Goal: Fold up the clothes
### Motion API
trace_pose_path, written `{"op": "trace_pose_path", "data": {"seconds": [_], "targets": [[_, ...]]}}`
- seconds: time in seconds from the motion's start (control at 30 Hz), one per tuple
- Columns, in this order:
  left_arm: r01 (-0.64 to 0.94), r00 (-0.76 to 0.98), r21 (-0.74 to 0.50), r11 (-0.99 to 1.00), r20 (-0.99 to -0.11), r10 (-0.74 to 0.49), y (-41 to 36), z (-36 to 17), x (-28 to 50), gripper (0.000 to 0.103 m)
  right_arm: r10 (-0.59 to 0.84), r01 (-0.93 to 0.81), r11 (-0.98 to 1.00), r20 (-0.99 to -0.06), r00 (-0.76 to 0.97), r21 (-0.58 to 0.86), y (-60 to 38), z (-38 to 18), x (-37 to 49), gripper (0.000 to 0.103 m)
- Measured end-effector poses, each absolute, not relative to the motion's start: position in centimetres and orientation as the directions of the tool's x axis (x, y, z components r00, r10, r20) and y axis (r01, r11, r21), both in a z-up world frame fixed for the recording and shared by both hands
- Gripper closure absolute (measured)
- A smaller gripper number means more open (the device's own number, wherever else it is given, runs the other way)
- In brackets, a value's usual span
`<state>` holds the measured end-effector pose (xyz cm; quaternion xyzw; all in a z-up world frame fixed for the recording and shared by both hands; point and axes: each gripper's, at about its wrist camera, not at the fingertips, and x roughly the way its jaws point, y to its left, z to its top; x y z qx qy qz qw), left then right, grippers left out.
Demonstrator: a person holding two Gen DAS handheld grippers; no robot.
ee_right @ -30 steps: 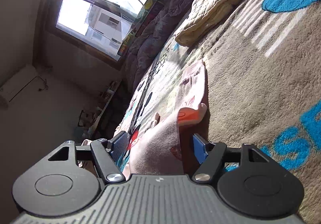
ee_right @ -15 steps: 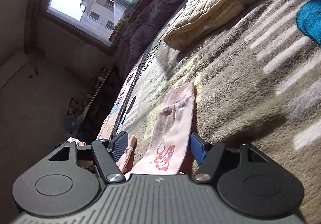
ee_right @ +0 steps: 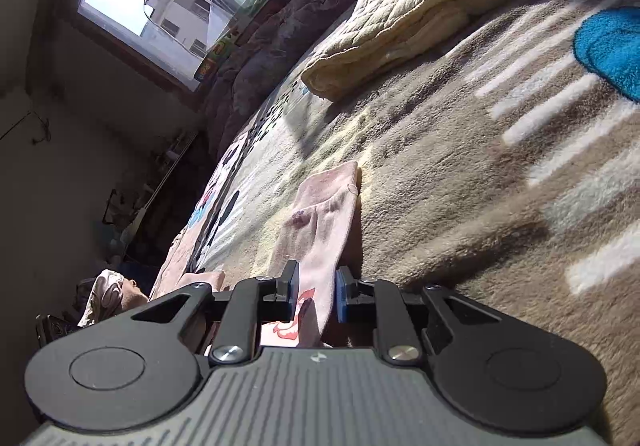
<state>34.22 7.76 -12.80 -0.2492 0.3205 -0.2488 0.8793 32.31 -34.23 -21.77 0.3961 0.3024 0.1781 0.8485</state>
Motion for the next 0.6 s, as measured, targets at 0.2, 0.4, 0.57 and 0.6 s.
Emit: {"op": "trace_pose_path", "data": {"seconds": [0.2, 0.4, 0.57, 0.6], "targets": [[0.267, 0.762, -0.548, 0.793, -0.384, -0.522, 9.6, -10.4, 29.9, 0.103, 0.517, -0.086, 0.659, -0.367, 0.773, 0.748, -33.8, -21.3, 31.1, 0.076], [0.178, 0.821, -0.536, 0.825, -0.381, -0.424, 13.2, -9.8, 26.0, 0.103, 0.482, -0.094, 0.683, -0.350, 0.803, 0.725, -33.6, -20.7, 29.2, 0.062], [0.090, 0.853, -0.547, 0.832, -0.388, -0.348, 16.6, -10.1, 22.5, 0.103, 0.480, -0.089, 0.652, -0.320, 0.817, 0.753, -34.3, -20.4, 26.8, 0.053], [0.070, 0.860, -0.548, 0.834, -0.390, -0.329, 17.4, -10.1, 21.7, 0.103, 0.484, -0.086, 0.640, -0.314, 0.816, 0.763, -34.5, -20.3, 26.3, 0.052]]}}
